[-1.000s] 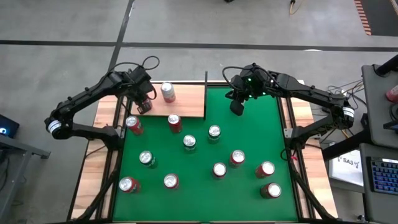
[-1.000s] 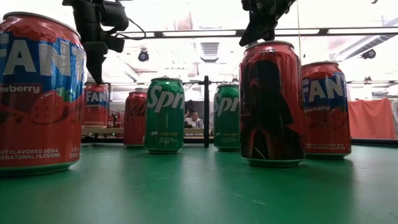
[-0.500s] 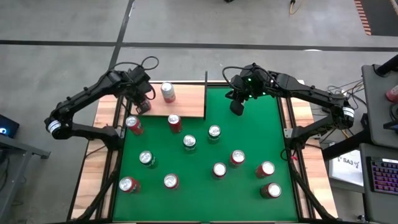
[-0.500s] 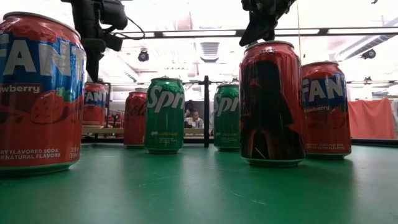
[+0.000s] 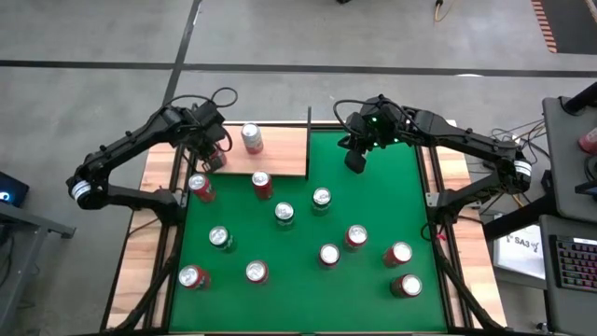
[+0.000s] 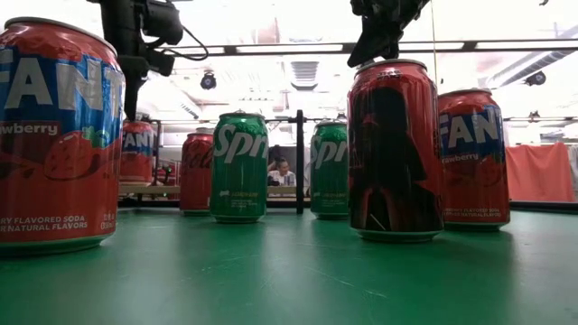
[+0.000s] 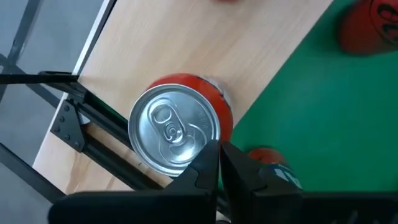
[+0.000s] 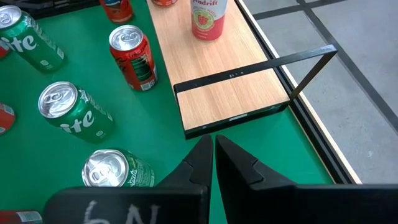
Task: Place canned beverage on shelf
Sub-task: Put the red soda can on the shelf
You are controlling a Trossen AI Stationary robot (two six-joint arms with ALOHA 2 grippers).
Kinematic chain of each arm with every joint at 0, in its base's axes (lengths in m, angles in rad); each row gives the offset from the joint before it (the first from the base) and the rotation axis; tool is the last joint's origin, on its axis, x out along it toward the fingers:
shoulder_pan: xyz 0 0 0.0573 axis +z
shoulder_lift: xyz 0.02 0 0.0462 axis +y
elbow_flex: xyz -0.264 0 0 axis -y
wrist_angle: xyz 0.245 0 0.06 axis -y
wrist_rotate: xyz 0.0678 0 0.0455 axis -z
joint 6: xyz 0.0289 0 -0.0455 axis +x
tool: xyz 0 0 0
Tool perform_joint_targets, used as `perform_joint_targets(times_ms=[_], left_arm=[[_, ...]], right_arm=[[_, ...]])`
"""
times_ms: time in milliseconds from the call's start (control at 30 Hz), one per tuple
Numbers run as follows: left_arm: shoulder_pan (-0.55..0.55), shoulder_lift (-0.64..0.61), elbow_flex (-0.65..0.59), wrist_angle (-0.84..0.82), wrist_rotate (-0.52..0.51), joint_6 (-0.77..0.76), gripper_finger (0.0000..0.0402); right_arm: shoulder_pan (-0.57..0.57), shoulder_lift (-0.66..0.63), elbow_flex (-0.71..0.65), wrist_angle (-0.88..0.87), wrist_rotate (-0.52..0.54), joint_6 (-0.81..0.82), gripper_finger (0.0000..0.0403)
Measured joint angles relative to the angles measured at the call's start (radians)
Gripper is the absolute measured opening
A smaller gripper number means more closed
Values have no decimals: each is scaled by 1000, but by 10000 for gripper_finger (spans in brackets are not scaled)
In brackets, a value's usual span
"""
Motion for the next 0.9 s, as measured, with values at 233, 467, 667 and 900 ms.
perform_joint_targets(times_ms=[233, 467, 667, 900], left_arm=[[1, 0, 38, -79, -103, -30, 0], [1, 0, 88, -44, -101, -30, 0], [1, 4, 58, -27, -100, -25, 0], [1, 13, 26, -19, -98, -31, 0]], right_arm=[[0, 0, 0, 0, 0, 3, 9], [0, 0, 0, 0, 0, 4, 9], [0, 0, 0, 0, 0, 4, 9], [1, 0, 0, 0, 0, 2, 9]])
